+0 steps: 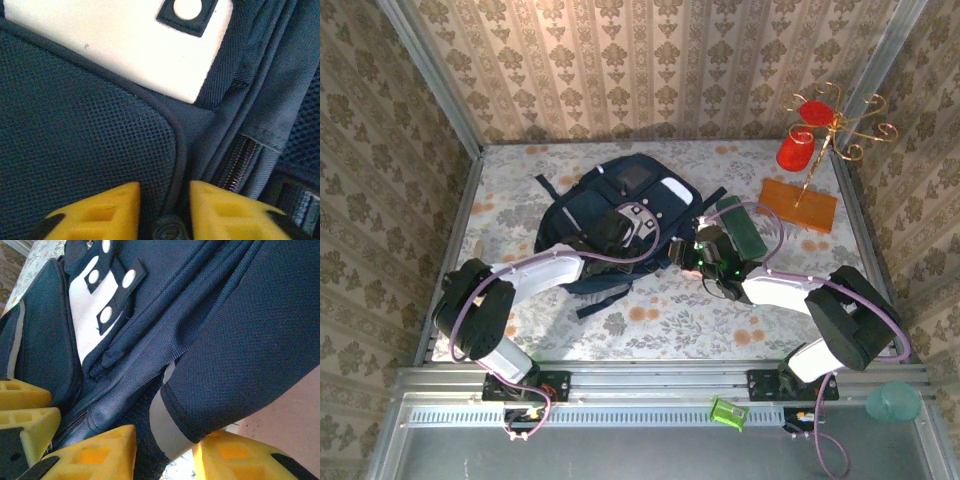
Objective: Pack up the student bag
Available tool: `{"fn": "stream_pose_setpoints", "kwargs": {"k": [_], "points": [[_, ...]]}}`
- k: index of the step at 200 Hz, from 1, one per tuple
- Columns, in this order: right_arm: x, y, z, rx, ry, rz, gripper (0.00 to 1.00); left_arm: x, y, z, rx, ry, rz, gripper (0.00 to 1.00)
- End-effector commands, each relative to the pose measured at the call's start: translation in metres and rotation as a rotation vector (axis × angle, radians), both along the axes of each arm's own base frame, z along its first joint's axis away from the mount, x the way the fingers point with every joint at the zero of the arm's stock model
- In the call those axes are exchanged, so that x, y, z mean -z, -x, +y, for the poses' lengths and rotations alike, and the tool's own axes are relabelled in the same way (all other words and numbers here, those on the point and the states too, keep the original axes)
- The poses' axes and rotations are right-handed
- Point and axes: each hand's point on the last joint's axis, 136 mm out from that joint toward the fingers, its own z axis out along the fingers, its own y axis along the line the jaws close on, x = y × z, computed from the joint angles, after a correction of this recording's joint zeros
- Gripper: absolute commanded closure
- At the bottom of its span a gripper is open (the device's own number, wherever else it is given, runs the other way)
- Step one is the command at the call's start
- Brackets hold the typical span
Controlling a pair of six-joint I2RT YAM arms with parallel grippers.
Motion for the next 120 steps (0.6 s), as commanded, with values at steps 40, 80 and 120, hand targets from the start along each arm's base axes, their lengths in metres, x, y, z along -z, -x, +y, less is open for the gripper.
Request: {"fn": "stream_pose_setpoints", "kwargs": {"k": [40, 80, 120], "points": [[-0.001, -0.003, -0.003, 0.023, -0.013, -0.004, 0.65, -0.005, 0.012, 0.008, -0.004, 0.002, 0.023, 1.00], [-0.003, -0.003, -0.009, 0.056, -0.004, 0.000, 0.64, -0.013, 0.020, 0.019, -0.054, 0.054, -0.002, 1.00], [-0.002, -0.003, -0.013, 0.080, -0.002, 0.007, 0.64, -0.004, 0.022, 0.034, -0.127, 0.064, 0.004, 1.00]]}}
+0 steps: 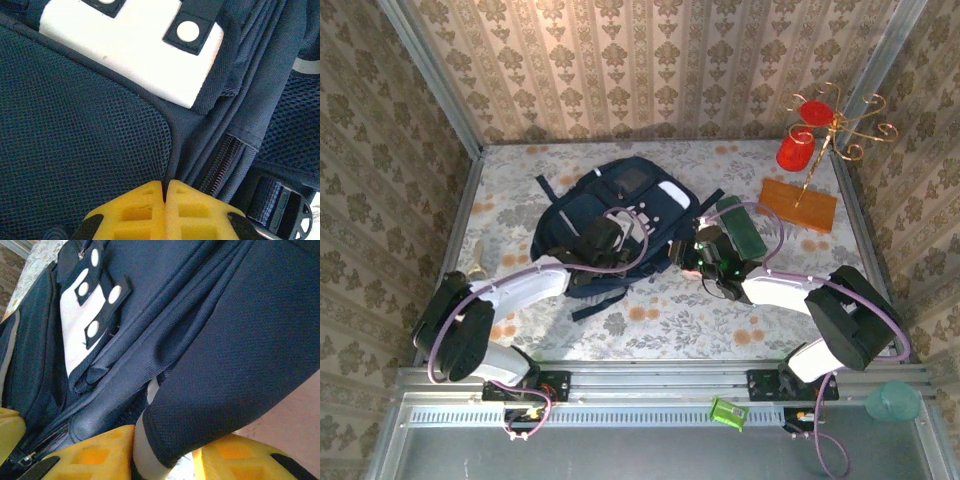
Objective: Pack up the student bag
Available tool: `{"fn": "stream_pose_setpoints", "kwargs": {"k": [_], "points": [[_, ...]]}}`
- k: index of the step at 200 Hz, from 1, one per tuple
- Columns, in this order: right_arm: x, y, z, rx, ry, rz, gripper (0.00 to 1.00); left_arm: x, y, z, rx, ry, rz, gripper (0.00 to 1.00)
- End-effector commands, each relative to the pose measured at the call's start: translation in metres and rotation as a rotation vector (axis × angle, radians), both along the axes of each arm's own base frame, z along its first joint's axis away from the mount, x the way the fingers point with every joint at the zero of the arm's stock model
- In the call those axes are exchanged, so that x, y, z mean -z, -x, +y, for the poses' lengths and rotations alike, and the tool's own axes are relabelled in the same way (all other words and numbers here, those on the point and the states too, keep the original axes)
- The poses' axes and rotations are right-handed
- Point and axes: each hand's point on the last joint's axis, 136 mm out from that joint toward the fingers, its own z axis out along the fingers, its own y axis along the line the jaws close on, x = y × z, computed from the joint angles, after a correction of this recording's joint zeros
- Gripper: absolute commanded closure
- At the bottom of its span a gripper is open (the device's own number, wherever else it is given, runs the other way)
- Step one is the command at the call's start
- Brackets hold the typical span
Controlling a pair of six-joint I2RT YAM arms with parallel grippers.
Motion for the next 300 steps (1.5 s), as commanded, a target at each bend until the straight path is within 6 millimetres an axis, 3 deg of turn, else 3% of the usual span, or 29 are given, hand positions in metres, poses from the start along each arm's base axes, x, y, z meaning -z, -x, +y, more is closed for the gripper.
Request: {"fn": "stream_pose_setpoints", "kwargs": {"k": [1, 25, 61, 94, 124, 141, 181, 199, 244, 300], "points": [[-0.002, -0.003, -0.012, 0.065, 0.012, -0.004, 0.64, 0.012, 0.007, 0.020, -0.080, -0.010, 0.042, 1.00], [-0.004, -0.002, -0.019, 0.094, 0.025, 0.000, 0.62, 0.006, 0.007, 0.021, -0.097, 0.093, 0.045, 1.00], [-0.024, 0.002, -0.013, 0.043, 0.025, -0.039, 0.52, -0.007, 0.002, 0.015, -0.080, 0.166, 0.017, 1.00], [-0.040, 0.009, 0.017, -0.022, -0.012, -0.041, 0.46, -0.022, -0.011, 0.018, -0.163, 0.217, -0.021, 1.00], [-0.042, 0.007, 0.040, -0.044, -0.044, -0.012, 0.43, -0.031, -0.016, 0.019, -0.259, 0.300, -0.043, 1.00], [-0.041, 0.003, 0.035, 0.003, 0.044, -0.016, 0.42, -0.037, -0.015, 0.022, -0.293, 0.303, -0.078, 1.00], [-0.044, 0.002, -0.013, 0.171, 0.288, -0.058, 0.41, -0.050, -0.009, 0.041, -0.367, 0.290, -0.178, 1.00], [-0.053, 0.005, -0.017, 0.179, 0.321, -0.094, 0.40, -0.050, -0.004, 0.051, -0.407, 0.334, -0.212, 1.00], [-0.066, 0.016, 0.029, 0.020, 0.239, -0.144, 0.38, -0.049, -0.005, 0.045, -0.389, 0.352, -0.237, 1.00], [-0.058, 0.029, 0.101, -0.148, -0.092, 0.072, 0.37, -0.058, -0.008, 0.040, -0.359, 0.354, -0.270, 1.00]]}}
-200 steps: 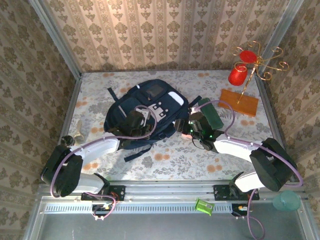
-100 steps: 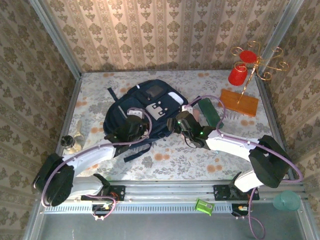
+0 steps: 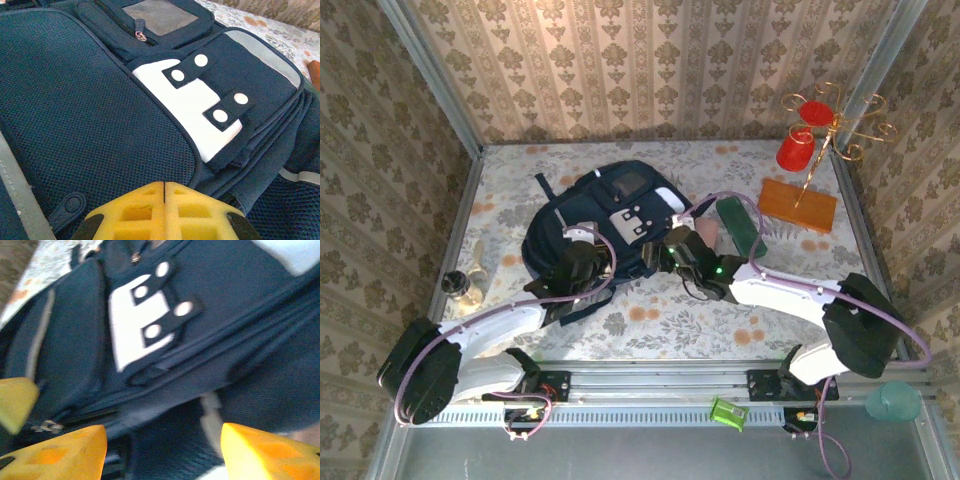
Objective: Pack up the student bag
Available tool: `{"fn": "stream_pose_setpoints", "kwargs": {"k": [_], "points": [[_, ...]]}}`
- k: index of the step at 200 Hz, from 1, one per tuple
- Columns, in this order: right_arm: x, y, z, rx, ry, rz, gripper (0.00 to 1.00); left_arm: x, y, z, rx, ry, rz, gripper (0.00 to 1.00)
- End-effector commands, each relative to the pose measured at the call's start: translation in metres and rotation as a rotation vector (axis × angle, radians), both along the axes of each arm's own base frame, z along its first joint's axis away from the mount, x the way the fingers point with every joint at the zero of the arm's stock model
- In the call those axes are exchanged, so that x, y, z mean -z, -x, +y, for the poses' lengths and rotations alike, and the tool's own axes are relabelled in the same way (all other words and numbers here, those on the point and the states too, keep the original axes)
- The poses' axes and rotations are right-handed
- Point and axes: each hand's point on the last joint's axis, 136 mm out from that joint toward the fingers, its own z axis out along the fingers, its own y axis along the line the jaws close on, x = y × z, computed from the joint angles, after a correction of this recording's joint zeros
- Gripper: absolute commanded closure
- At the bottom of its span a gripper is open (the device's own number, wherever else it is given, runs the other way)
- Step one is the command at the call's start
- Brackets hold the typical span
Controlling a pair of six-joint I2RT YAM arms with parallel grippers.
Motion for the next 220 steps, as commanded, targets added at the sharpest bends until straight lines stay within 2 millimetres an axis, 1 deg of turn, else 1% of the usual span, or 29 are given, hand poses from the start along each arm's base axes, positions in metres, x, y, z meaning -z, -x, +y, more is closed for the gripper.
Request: {"fn": "stream_pose_setpoints", "kwargs": {"k": [1, 18, 22, 33, 52, 72, 88, 100, 114, 139, 146, 156, 172, 196, 206, 220], "points": [[-0.006, 0.004, 0.040, -0.074, -0.181, 0.104, 0.37, -0.019, -0.009, -0.003, -0.011, 0.022, -0.075, 1.00], [-0.002, 0.000, 0.046, -0.066, -0.182, 0.131, 0.38, -0.015, -0.008, -0.005, -0.002, 0.016, -0.066, 1.00], [0.002, 0.000, 0.046, -0.060, -0.170, 0.143, 0.38, -0.014, -0.008, -0.005, 0.000, 0.017, -0.064, 1.00], [0.014, -0.004, 0.041, -0.022, -0.147, 0.191, 0.41, -0.012, -0.008, -0.006, 0.005, 0.016, -0.059, 1.00], [0.035, -0.005, 0.034, 0.047, -0.186, 0.266, 0.44, -0.010, -0.007, -0.007, 0.010, 0.010, -0.058, 1.00], [0.048, -0.007, 0.023, 0.127, -0.218, 0.284, 0.44, -0.009, -0.007, -0.007, 0.015, 0.002, -0.059, 1.00], [0.052, -0.010, 0.018, 0.163, -0.231, 0.285, 0.44, -0.008, -0.006, -0.006, 0.019, -0.002, -0.059, 1.00], [0.052, -0.015, 0.019, 0.174, -0.238, 0.282, 0.42, -0.007, -0.005, -0.007, 0.028, -0.006, -0.058, 1.00], [0.056, -0.020, 0.019, 0.197, -0.249, 0.290, 0.41, -0.007, -0.005, -0.008, 0.035, -0.008, -0.057, 1.00], [0.063, -0.032, 0.019, 0.238, -0.291, 0.293, 0.42, -0.004, -0.004, -0.010, 0.050, -0.012, -0.050, 1.00], [0.065, -0.036, 0.019, 0.251, -0.299, 0.293, 0.45, -0.004, -0.003, -0.010, 0.050, -0.012, -0.050, 1.00], [0.068, -0.041, 0.016, 0.277, -0.315, 0.294, 0.53, -0.001, -0.003, -0.009, 0.051, -0.021, -0.046, 1.00], [0.067, -0.048, 0.010, 0.317, -0.355, 0.270, 0.74, 0.005, -0.002, -0.003, 0.042, -0.059, -0.044, 1.00], [0.059, -0.054, -0.004, 0.369, -0.370, 0.216, 0.96, 0.014, -0.002, 0.011, 0.021, -0.155, -0.048, 1.00], [0.053, -0.055, -0.011, 0.389, -0.372, 0.190, 1.00, 0.016, -0.002, 0.016, 0.010, -0.191, -0.051, 1.00], [0.046, -0.054, -0.019, 0.411, -0.365, 0.159, 1.00, 0.020, -0.003, 0.025, -0.007, -0.224, -0.051, 1.00]]}}
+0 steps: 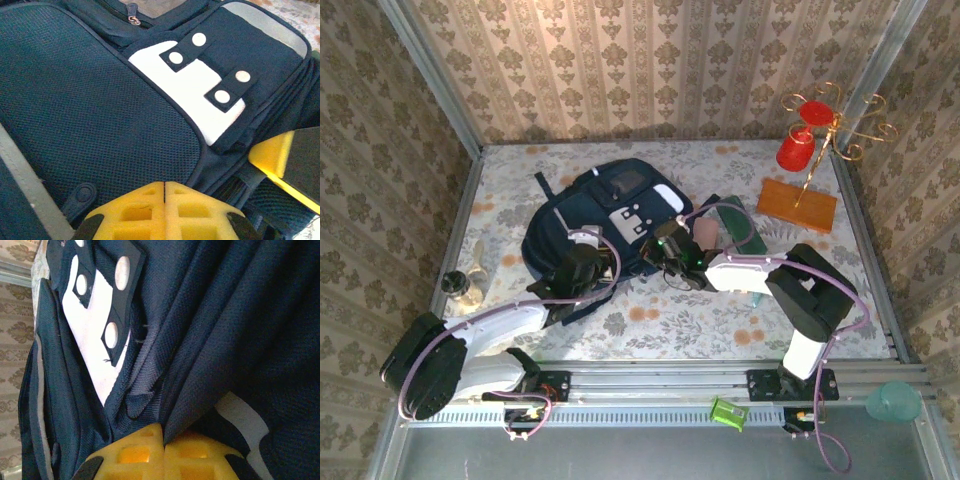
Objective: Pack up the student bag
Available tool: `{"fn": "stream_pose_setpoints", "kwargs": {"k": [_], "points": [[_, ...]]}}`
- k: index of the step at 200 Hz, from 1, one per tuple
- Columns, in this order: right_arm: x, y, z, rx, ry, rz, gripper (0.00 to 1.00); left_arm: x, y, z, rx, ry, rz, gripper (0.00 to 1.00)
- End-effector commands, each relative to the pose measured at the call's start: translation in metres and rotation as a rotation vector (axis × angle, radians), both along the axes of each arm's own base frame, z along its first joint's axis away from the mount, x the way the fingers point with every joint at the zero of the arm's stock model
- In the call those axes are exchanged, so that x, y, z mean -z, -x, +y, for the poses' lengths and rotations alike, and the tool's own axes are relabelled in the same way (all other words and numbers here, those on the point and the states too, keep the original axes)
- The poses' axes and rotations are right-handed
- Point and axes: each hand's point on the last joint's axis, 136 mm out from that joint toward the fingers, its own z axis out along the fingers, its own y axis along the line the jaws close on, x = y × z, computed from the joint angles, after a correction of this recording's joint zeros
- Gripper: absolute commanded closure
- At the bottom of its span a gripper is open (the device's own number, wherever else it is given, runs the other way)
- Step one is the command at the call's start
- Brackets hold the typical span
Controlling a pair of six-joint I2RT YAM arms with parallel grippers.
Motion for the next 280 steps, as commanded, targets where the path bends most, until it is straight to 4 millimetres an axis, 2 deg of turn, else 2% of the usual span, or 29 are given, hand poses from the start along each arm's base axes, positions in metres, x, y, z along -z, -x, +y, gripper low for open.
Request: {"fn": "stream_pose_setpoints", "kwargs": {"k": [1, 27, 77, 121, 172, 210, 224, 249, 266, 280], "points": [[-0.017, -0.017, -0.036, 0.161, 0.040, -0.090, 1.00, 0.005, -0.004, 0.023, -0.050, -0.119, -0.036, 1.00], [-0.025, -0.015, -0.050, 0.202, 0.066, -0.122, 1.00, 0.004, -0.006, 0.037, -0.083, -0.165, -0.051, 1.00], [-0.030, -0.015, -0.064, 0.226, 0.091, -0.140, 1.00, -0.003, -0.007, 0.064, -0.141, -0.223, -0.060, 1.00], [-0.037, -0.020, -0.065, 0.234, 0.084, -0.162, 1.00, -0.008, 0.000, 0.058, -0.101, -0.157, -0.039, 1.00], [-0.048, -0.025, -0.070, 0.198, 0.069, -0.182, 1.00, 0.001, -0.002, 0.095, -0.205, -0.297, -0.010, 1.00], [-0.051, -0.033, -0.072, 0.139, 0.072, -0.166, 1.00, 0.001, -0.007, 0.106, -0.219, -0.310, 0.010, 1.00], [-0.051, -0.036, -0.067, 0.104, 0.064, -0.160, 1.00, 0.003, -0.007, 0.098, -0.173, -0.250, 0.029, 1.00], [-0.051, -0.038, -0.056, 0.047, 0.064, -0.165, 1.00, 0.005, -0.004, 0.064, -0.029, -0.059, 0.091, 1.00], [-0.051, -0.038, -0.053, 0.023, 0.074, -0.176, 1.00, -0.008, 0.000, 0.041, 0.068, 0.059, 0.098, 1.00], [-0.052, -0.038, -0.051, 0.016, 0.060, -0.188, 1.00, -0.022, 0.007, 0.021, 0.156, 0.144, 0.094, 0.78]]}}
